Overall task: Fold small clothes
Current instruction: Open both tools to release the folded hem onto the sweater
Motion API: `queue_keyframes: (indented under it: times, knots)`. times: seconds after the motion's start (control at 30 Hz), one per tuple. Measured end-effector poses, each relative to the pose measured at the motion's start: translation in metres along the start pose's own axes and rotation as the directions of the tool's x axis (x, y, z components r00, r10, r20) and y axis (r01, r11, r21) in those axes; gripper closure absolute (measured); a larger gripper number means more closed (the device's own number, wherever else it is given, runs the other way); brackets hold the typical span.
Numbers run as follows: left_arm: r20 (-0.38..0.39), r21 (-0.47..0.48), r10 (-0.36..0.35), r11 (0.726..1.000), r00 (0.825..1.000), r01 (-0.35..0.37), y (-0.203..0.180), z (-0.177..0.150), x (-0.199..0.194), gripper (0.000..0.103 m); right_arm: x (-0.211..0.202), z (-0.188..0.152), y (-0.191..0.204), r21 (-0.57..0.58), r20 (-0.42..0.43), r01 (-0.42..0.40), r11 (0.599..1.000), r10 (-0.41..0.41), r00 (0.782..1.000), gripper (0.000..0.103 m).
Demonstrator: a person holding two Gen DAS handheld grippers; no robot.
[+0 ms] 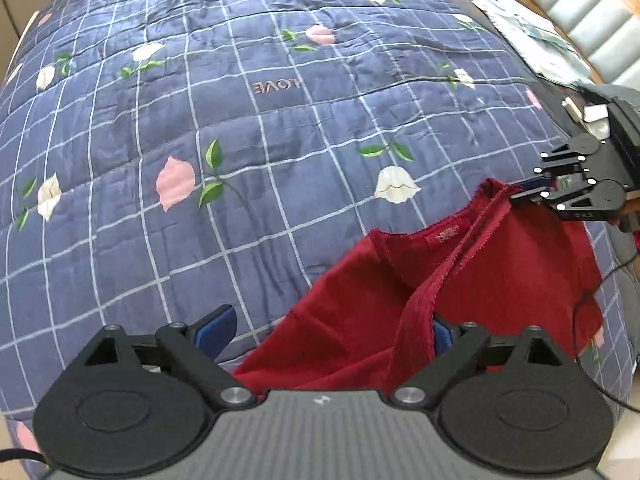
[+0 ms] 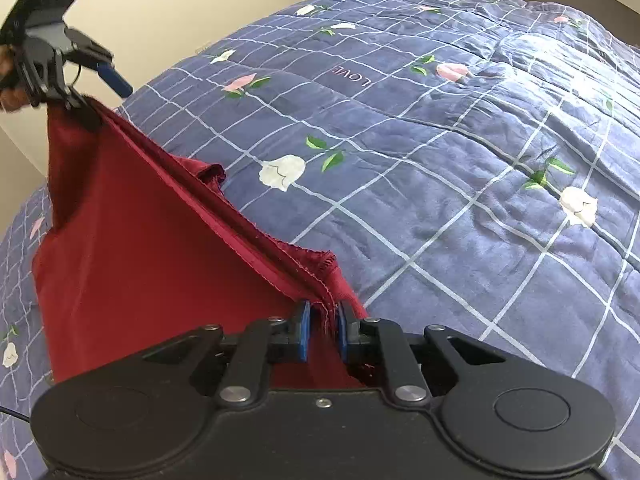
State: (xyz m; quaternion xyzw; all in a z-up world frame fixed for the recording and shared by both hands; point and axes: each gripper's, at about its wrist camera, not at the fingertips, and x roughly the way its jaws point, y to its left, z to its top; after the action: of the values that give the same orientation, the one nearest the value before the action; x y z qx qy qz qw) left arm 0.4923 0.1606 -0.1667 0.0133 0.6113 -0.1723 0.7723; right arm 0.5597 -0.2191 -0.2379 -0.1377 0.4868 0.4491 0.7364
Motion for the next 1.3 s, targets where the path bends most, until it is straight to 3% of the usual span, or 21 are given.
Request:
queue_keyframes:
  times: [0.23,0.4,0.47,0.5,0.53,0.6,0.67,0.7,0.8,0.9,1.07,1.1,1.17,1.3]
  knots:
    - [-0.031,0.057,0.001,0.998,1.000,0.001,-0.005,0.011,-0.024,0.007,0.004,-0.001,0.001,-0.004,-0.010,0.016,1.000,-0.016,1.000,0.087]
    - [-0.055,0.007,0.059,0.998,0.997,-0.059,0.004,0.013,-0.035,0.006,0.006,-0.002,-0.004,0.028,0.004,0.014,0.999,-0.014,1.000,0.086]
    - [-0.044,-0.016,0.075,0.997,0.996,-0.076,0.005,0.012,-0.039,0.004,0.003,-0.003,-0.006,0.058,0.026,0.015,0.998,-0.016,1.000,0.079]
    - [-0.029,-0.020,0.082,0.996,0.996,-0.083,0.003,0.011,-0.040,0.001,0.000,-0.004,-0.007,0.070,0.040,0.018,0.997,-0.021,0.999,0.066]
    - [-0.005,-0.026,0.095,0.995,0.995,-0.095,0.000,0.009,-0.040,0.001,-0.004,-0.005,-0.007,0.082,0.059,0.041,0.996,-0.046,0.997,0.041]
    - [0.044,-0.058,0.127,0.991,0.991,-0.124,-0.007,0.004,-0.035,0.001,-0.014,-0.010,-0.006,0.082,0.107,0.096,0.992,-0.104,0.989,0.022]
    - [0.108,-0.120,0.160,0.982,0.981,-0.147,-0.017,-0.006,-0.025,0.001,-0.025,-0.017,-0.004,0.087,0.148,0.141,0.986,-0.152,0.977,0.019]
    - [0.139,-0.152,0.162,0.978,0.977,-0.140,-0.021,-0.012,-0.018,0.001,-0.031,-0.023,-0.003,0.109,0.164,0.173,0.979,-0.189,0.968,0.012]
    - [0.206,-0.263,0.182,0.957,0.962,-0.124,-0.032,-0.033,0.008,0.001,-0.047,-0.046,0.007,0.162,0.229,0.219,0.962,-0.252,0.940,0.002]
    - [0.275,-0.366,0.249,0.920,0.929,-0.139,-0.043,-0.058,0.033,0.001,-0.050,-0.073,0.016,0.214,0.241,0.316,0.924,-0.363,0.900,0.001]
    - [0.225,-0.507,0.449,0.812,0.865,-0.289,-0.044,-0.080,0.072,0.001,-0.032,-0.095,0.003,0.306,0.141,0.512,0.802,-0.570,0.809,0.001]
    - [0.218,-0.512,0.474,0.800,0.853,-0.313,-0.041,-0.081,0.077,0.001,-0.030,-0.098,-0.002,0.323,0.135,0.520,0.791,-0.582,0.802,0.001]
    - [0.206,-0.519,0.517,0.777,0.831,-0.356,-0.036,-0.082,0.085,0.001,-0.028,-0.105,-0.008,0.354,0.151,0.493,0.795,-0.569,0.808,0.001]
    - [0.225,-0.542,0.530,0.765,0.818,-0.347,-0.024,-0.080,0.092,0.000,-0.028,-0.105,0.000,0.326,0.165,0.536,0.779,-0.605,0.779,0.001]
